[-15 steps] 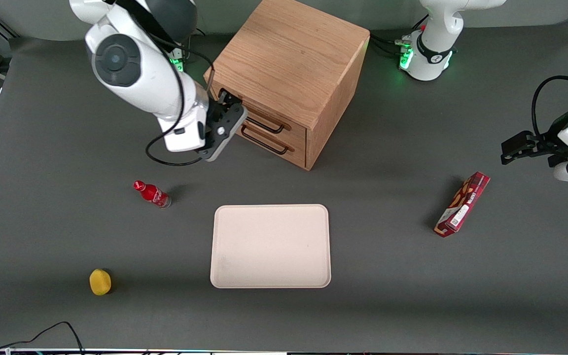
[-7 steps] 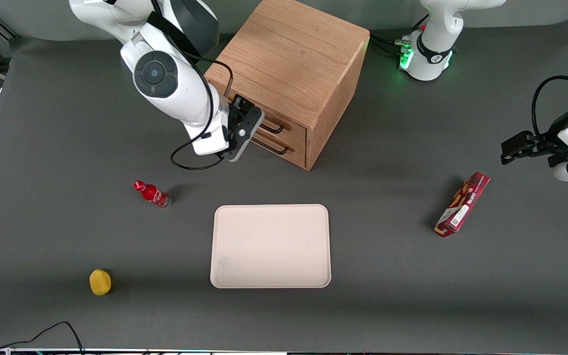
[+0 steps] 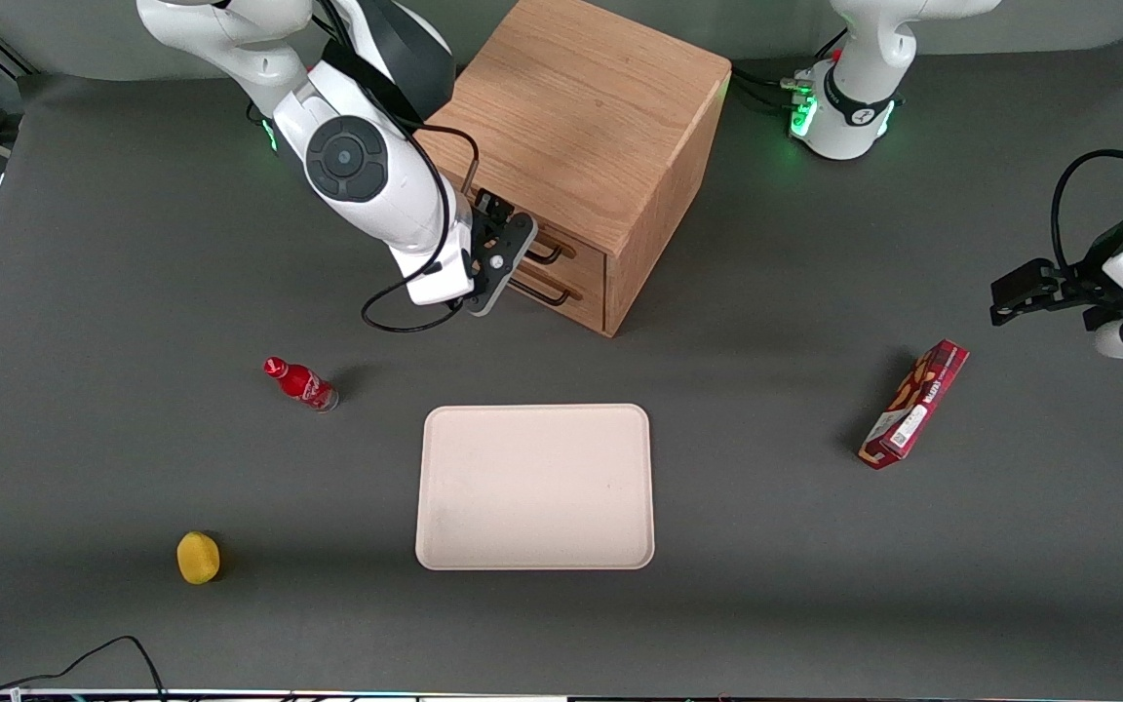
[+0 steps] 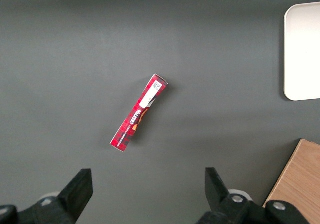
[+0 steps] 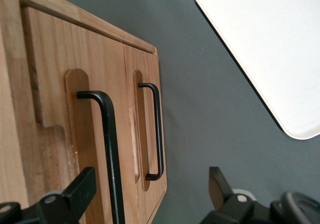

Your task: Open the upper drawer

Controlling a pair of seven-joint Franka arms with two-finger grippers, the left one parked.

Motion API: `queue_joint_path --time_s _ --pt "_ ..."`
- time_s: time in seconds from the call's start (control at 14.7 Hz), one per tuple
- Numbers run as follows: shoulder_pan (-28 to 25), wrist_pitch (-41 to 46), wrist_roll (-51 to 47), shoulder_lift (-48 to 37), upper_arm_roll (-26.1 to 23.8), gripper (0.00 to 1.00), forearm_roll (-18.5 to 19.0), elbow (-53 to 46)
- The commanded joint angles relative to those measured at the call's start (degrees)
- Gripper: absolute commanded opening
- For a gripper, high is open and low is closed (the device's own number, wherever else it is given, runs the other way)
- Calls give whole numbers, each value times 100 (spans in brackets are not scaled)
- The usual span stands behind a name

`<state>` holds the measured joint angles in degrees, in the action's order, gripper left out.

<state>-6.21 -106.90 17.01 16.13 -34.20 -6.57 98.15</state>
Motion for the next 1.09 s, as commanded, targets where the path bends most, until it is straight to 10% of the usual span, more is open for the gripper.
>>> queue_joint_path --time_s 0.0,1.02 --pt "49 -200 31 -312 -34 100 -54 415" --pt "50 -463 -242 -444 -60 100 -494 881"
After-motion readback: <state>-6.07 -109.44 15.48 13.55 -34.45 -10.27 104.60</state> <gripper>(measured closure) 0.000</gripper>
